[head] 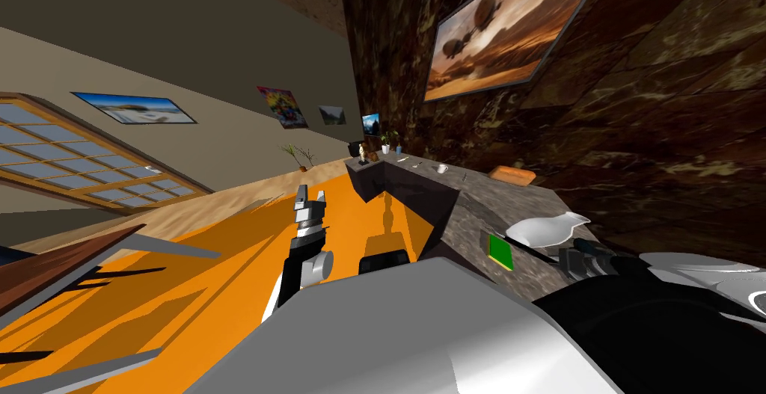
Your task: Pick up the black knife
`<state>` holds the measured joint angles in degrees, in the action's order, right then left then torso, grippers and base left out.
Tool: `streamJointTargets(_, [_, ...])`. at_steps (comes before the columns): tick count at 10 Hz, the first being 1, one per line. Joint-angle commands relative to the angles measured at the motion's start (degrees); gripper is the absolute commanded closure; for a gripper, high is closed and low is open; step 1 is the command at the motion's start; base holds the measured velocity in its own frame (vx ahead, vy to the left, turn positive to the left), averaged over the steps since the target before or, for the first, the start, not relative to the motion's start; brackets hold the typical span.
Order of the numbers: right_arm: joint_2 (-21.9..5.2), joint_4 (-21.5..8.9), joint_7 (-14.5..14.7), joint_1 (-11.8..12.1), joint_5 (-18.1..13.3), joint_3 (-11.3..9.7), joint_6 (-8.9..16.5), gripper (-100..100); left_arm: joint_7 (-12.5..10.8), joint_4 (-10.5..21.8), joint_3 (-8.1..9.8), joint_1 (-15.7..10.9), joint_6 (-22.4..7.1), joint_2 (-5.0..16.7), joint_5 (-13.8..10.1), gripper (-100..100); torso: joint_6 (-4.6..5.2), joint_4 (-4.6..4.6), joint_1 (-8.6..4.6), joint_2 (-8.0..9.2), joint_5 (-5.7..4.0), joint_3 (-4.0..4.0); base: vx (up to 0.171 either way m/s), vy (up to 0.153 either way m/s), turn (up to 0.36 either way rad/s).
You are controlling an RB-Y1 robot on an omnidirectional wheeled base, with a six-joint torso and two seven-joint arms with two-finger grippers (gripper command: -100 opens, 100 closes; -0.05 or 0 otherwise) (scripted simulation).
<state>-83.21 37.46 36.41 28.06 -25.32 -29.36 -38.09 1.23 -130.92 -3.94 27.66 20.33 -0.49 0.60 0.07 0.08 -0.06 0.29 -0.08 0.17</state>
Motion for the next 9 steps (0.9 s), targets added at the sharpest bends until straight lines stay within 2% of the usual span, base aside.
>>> streamJointTargets(1, [-1.8,2.7,-2.3,0.1,0.2,-1.0,1.4,100,0.0,0.0,0.00,0.0,0.0,0.0,0.0,0,0.00,0.00,0.00,0.00,0.00,0.00,-0.104,-0.015,0.022])
streamJointTargets(2, [-1.8,2.7,-2.3,0.1,0.2,-1.0,1.4,100,0.0,0.0,0.00,0.0,0.0,0.0,0.0,0,0.03,0.01,-0.01,0.05,0.00,0.03,-0.069,-0.008,0.010])
streamJointTargets(3, [-3.1,4.3,-3.9,0.5,0.5,-1.6,2.7,100,0.0,0.0,0.00,0.0,0.0,0.0,0.0,0,0.07,0.00,0.01,0.00,-0.01,0.00,-0.049,-0.008,-0.002])
streamJointTargets(4, [-3.1,5.3,-3.9,0.5,0.5,-1.6,2.7,100,0.0,0.0,0.00,0.0,0.0,0.0,0.0,0,0.06,-0.01,0.01,-0.06,0.02,-0.03,-0.032,-0.007,0.000])
streamJointTargets(6, [-5.9,9.2,-7.1,1.5,1.0,-2.8,5.5,100,0.0,0.0,0.00,0.0,0.0,0.0,0.0,0,0.03,-0.03,0.05,-0.15,0.02,-0.08,-0.057,-0.003,0.015])
streamJointTargets(7, [-5.9,10.3,-7.1,1.5,1.0,-2.8,5.5,100,0.0,0.0,0.00,0.0,0.0,0.0,0.0,0,0.04,-0.02,0.05,-0.07,0.04,-0.04,-0.055,-0.009,0.006])
streamJointTargets(8, [-7.3,12.3,-8.7,2.0,1.2,-3.4,6.9,100,0.0,0.0,0.00,0.0,0.0,0.0,0.0,0,0.05,-0.02,0.05,-0.09,0.00,-0.05,-0.051,-0.010,0.006])
streamJointTargets(9, [-6.7,11.2,-7.9,1.6,1.0,-3.2,6.1,100,0.0,0.0,0.00,0.0,0.0,0.0,0.0,0,0.05,-0.03,0.03,-0.11,-0.01,-0.06,-0.025,-0.003,0.007])
